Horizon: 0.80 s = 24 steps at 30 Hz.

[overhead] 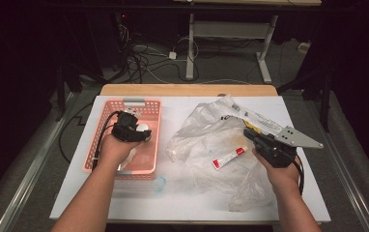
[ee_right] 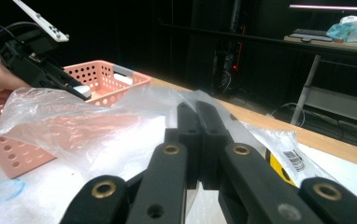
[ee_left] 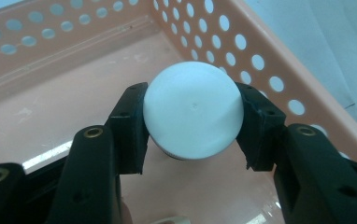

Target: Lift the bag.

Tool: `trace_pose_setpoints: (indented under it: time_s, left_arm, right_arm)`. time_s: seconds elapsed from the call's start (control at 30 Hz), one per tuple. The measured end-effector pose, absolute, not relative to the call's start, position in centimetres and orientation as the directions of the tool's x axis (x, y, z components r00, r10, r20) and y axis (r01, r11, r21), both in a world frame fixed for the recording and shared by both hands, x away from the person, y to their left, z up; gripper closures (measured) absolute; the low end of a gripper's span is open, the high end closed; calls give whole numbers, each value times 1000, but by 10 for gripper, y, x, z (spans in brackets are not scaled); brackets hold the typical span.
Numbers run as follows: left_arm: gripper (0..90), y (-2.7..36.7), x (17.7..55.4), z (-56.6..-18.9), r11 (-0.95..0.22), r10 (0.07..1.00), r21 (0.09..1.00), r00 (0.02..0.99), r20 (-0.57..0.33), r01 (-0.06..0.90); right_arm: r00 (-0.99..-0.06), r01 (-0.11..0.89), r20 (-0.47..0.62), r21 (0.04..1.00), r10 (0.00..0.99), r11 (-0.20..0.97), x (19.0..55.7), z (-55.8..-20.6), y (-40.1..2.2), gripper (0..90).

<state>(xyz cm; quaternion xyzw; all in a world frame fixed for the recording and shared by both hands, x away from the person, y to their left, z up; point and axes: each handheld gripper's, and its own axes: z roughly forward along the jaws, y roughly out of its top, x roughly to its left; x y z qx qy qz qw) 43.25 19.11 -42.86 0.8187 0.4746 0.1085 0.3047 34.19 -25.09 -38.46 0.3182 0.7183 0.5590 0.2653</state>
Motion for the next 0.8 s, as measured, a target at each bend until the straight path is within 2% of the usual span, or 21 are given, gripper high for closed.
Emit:
trace_pose_setpoints:
  time_s: [0.8]
  left_arm:
    - [487,199,388,-410,-268,850,744,514,-117,612]
  right_arm:
    - [-661,138,-33,977,750,165,337,-380,-254,900]
